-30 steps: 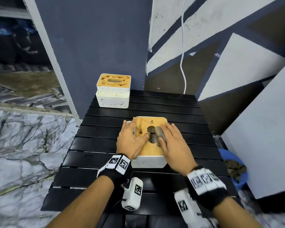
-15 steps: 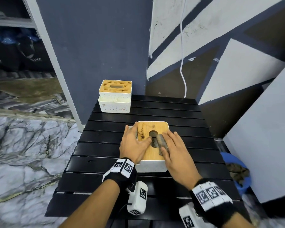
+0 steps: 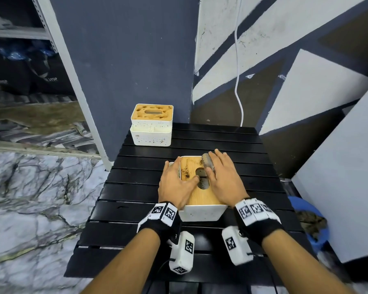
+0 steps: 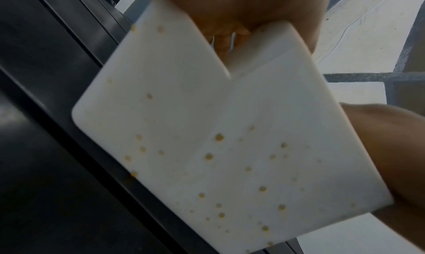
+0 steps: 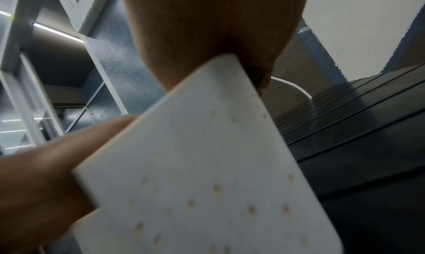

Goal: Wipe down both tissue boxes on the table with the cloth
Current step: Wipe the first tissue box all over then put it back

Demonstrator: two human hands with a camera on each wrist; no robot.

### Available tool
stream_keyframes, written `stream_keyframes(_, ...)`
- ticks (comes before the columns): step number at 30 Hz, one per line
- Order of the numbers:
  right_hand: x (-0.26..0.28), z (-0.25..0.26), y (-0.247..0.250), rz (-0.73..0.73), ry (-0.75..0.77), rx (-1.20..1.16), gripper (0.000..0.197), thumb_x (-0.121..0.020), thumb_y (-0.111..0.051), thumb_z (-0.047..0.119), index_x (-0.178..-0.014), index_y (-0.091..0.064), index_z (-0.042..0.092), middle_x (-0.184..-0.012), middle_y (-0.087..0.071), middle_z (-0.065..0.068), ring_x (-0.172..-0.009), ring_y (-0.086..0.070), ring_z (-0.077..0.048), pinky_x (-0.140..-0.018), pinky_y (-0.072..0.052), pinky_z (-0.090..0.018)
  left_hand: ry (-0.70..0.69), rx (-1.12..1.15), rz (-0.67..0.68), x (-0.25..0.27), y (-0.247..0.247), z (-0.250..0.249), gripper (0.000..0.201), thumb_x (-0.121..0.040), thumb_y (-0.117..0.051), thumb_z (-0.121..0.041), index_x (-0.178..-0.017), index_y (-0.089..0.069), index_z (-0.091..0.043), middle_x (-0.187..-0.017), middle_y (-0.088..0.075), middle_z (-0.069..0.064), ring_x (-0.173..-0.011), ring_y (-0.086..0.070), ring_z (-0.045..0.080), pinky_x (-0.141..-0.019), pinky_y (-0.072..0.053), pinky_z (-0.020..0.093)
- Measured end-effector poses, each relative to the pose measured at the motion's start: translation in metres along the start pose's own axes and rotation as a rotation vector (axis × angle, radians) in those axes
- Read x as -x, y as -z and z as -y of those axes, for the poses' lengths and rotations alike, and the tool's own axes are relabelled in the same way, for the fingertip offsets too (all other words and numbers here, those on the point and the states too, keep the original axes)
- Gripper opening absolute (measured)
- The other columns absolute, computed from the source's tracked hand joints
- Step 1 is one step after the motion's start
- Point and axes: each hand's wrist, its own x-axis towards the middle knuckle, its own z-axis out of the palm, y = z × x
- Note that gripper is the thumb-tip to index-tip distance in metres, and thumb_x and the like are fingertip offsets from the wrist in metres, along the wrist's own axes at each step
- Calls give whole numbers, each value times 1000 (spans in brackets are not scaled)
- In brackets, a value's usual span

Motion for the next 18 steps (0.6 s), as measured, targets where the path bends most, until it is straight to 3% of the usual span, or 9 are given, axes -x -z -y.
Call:
stream_keyframes(6, 59, 4, 2, -37, 37, -37, 50, -99, -41, 31, -146, -29, 20, -155, -22, 3, -145, -9, -16, -116, -9, -25, 2, 12, -4, 2, 0, -2, 77, -83, -73, -34, -150, -37, -23, -157, -35, 7, -151, -17, 21, -116, -26, 40)
stream_keyframes(12, 15, -1, 4, 10, 17, 13, 51, -99, -38, 33, -146, -27, 18, -156, -21, -2, -145, -11, -20, -117, -13, -32, -23, -14, 36, 2, 3, -1, 76, -84, -73, -33, -150, -37, -23, -157, -36, 6, -151, -16, 22, -116, -24, 41)
stream_keyframes(18, -18, -14, 13, 109, 32, 20, 53, -97, -42, 37, -146, -29, 20, -152, -29, -1, -140, -22, -19, -113, -20, -31, -30, -153, 228, -23, 17, 6, 85, -82, -73, -44, -154, -29, -32, -162, -24, 9, -151, -17, 24, -118, -22, 44)
